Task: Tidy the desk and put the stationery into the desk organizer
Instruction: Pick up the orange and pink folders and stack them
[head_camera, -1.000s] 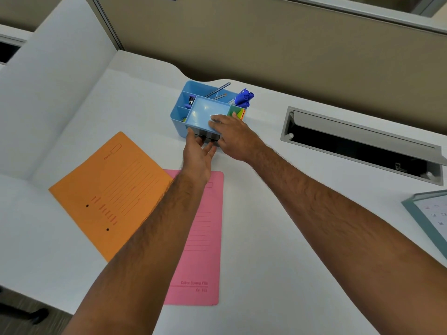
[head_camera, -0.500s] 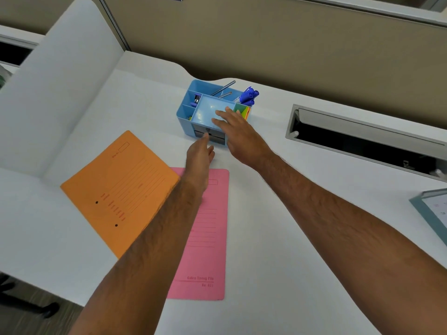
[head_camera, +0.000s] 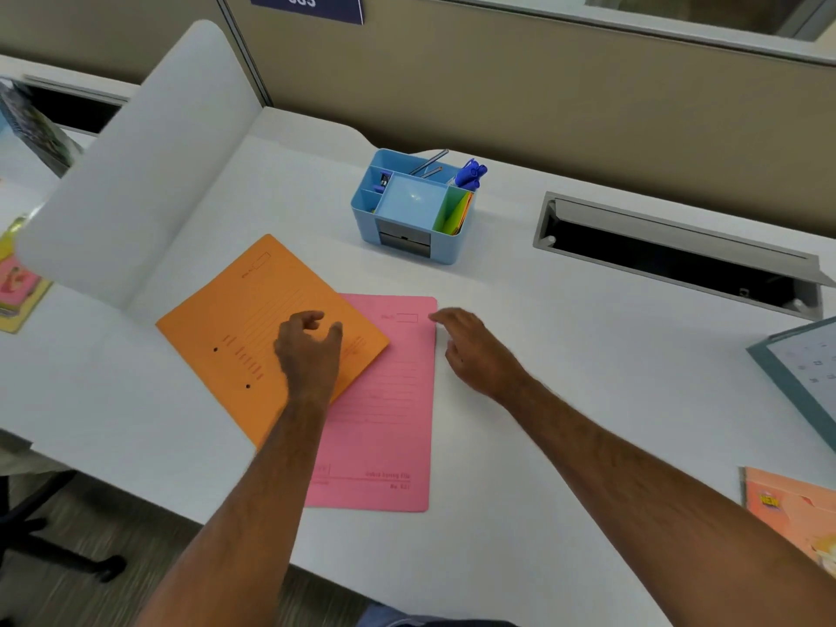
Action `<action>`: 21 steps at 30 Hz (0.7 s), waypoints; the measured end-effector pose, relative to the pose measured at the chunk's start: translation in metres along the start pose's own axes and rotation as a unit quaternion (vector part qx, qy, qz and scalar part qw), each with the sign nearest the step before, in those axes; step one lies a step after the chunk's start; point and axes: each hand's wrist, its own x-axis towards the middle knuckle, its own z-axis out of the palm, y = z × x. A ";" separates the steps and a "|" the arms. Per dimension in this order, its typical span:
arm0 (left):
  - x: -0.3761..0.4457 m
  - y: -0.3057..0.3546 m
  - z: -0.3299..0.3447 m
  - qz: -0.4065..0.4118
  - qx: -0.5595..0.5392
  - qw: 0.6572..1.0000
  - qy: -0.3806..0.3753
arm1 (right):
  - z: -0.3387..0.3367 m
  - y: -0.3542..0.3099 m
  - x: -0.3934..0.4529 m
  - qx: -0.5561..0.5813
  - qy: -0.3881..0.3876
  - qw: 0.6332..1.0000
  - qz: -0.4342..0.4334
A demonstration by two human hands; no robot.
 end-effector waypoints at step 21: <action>-0.010 -0.068 -0.098 -0.332 -0.182 0.922 0.083 | 0.070 -0.068 -0.001 -0.214 -0.248 0.945 -0.015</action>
